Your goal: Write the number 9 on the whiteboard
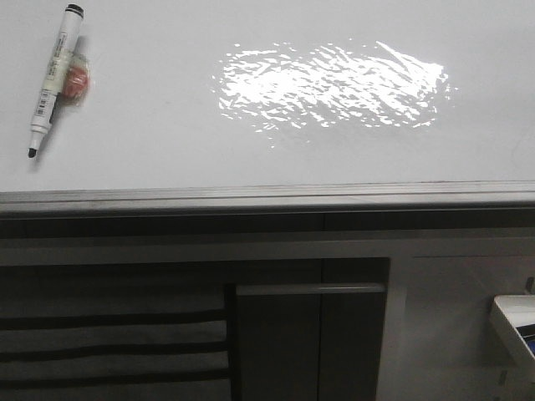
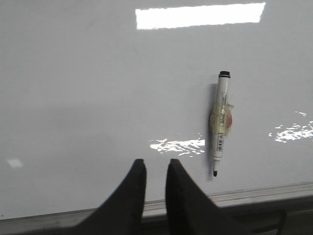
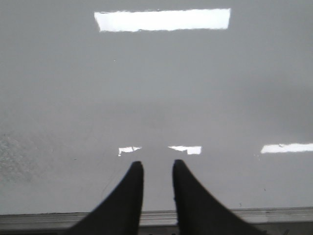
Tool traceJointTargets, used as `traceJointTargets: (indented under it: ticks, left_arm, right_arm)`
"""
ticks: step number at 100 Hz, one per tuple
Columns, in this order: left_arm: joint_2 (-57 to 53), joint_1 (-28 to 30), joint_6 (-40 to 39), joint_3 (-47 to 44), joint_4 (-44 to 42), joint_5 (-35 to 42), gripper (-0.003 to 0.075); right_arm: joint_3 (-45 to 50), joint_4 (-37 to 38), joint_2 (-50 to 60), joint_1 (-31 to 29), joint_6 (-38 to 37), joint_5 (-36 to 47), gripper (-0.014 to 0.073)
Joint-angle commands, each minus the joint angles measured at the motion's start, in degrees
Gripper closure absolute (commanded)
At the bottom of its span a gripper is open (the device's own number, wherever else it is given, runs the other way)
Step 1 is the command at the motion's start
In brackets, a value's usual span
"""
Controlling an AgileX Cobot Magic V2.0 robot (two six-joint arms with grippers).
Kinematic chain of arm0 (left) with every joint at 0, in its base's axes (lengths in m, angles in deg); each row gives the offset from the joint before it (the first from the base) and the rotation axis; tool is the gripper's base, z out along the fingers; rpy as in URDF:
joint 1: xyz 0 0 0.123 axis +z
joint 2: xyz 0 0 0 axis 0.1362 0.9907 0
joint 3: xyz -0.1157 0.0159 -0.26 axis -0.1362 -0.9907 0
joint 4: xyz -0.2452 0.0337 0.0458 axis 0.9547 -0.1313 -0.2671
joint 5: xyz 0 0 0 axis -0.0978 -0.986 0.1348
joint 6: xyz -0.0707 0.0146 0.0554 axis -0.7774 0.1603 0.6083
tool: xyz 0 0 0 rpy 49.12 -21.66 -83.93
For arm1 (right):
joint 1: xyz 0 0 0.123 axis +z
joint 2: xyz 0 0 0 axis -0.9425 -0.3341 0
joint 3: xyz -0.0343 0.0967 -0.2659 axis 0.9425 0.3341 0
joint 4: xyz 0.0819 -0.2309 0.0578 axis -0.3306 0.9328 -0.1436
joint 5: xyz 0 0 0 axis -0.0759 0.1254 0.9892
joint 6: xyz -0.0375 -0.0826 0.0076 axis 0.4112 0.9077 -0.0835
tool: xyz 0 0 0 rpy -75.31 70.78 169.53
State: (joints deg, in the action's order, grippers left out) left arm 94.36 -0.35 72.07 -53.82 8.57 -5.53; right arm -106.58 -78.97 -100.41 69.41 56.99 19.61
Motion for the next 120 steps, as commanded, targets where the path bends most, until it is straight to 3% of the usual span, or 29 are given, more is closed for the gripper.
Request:
traceJointTargets:
  ticks: [1,9,15,72,96,120]
  left_arm:
    - [0.89,0.12,0.00,1.98,-1.48,4.42,0.0386]
    - [0.89,0.12,0.00,1.98,-1.48,4.32,0.0235]
    - [0.89,0.12,0.00,1.98,-1.48,4.32,0.0202]
    - [2.59,0.01,1.28,1.98,0.50,6.30,0.0211]
    - [14.26,-5.72,7.29,1.98,2.79,8.12,0.0232]
    - [28.50,-11.75,7.29,1.98,2.79,16.68,0.0290]
  right_arm:
    - [-1.89,1.14,-0.90,-0.35,0.41,4.23,0.0209]
    - [-1.89,1.14,-0.90,-0.35,0.41,4.23,0.0104]
    - [-1.89,1.14,-0.90,-0.35,0.41,4.23,0.0088]
    - [-1.89,-0.10,-0.90,-0.35,0.41,3.67,0.0092]
    - [-1.89,-2.60,-0.90,-0.35,0.41,3.67,0.0092]
    - [-1.89,-2.60,-0.90,-0.35,0.41,3.67,0.0093]
